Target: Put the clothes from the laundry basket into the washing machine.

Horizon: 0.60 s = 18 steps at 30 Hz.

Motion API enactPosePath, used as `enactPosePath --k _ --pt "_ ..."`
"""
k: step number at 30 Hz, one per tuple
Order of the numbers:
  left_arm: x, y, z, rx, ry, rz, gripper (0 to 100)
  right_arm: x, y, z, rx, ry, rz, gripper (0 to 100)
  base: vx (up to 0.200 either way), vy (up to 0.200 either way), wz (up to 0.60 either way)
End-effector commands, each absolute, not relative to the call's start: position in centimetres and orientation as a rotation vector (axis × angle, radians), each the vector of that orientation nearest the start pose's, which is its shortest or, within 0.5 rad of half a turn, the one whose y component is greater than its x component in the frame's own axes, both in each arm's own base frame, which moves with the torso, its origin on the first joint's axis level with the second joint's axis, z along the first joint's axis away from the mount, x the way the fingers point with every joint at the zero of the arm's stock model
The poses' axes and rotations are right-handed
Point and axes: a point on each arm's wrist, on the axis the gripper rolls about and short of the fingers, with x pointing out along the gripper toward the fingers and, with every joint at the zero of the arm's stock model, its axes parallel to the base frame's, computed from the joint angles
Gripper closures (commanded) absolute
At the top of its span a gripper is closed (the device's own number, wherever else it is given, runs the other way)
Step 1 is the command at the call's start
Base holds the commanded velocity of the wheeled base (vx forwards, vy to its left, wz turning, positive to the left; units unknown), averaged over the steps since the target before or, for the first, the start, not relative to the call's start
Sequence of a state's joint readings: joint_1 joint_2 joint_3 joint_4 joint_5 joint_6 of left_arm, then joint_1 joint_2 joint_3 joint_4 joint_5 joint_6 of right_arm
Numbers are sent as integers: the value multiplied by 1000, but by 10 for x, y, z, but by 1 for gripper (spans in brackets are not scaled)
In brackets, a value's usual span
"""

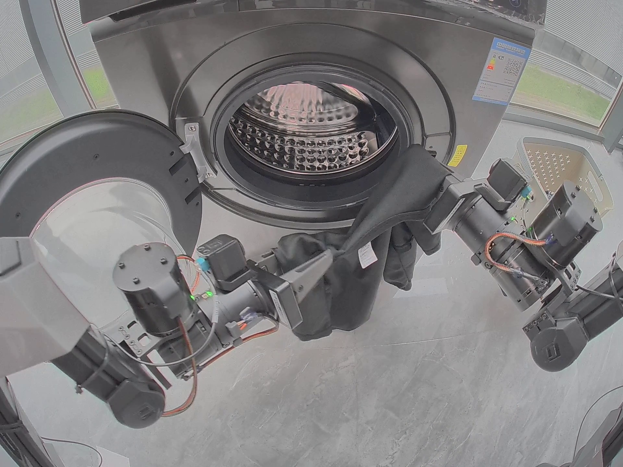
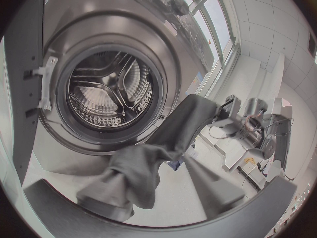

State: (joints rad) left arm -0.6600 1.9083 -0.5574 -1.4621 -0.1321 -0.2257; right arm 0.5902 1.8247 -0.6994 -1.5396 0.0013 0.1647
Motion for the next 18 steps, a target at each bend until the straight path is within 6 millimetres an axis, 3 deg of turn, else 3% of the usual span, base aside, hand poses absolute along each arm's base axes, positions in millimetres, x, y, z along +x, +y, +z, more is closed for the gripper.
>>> enactPosePath --k 1,5,18 --pt "270 -211 101 -227 45 -787 0 253 180 211 291 -365 641 100 0 0 0" --pt "285 -215 78 -217 75 -768 0 252 183 211 295 -363 652 100 0 0 0" --pt "308 -217 42 -164 104 -735 0 249 191 215 332 -364 649 100 0 0 0"
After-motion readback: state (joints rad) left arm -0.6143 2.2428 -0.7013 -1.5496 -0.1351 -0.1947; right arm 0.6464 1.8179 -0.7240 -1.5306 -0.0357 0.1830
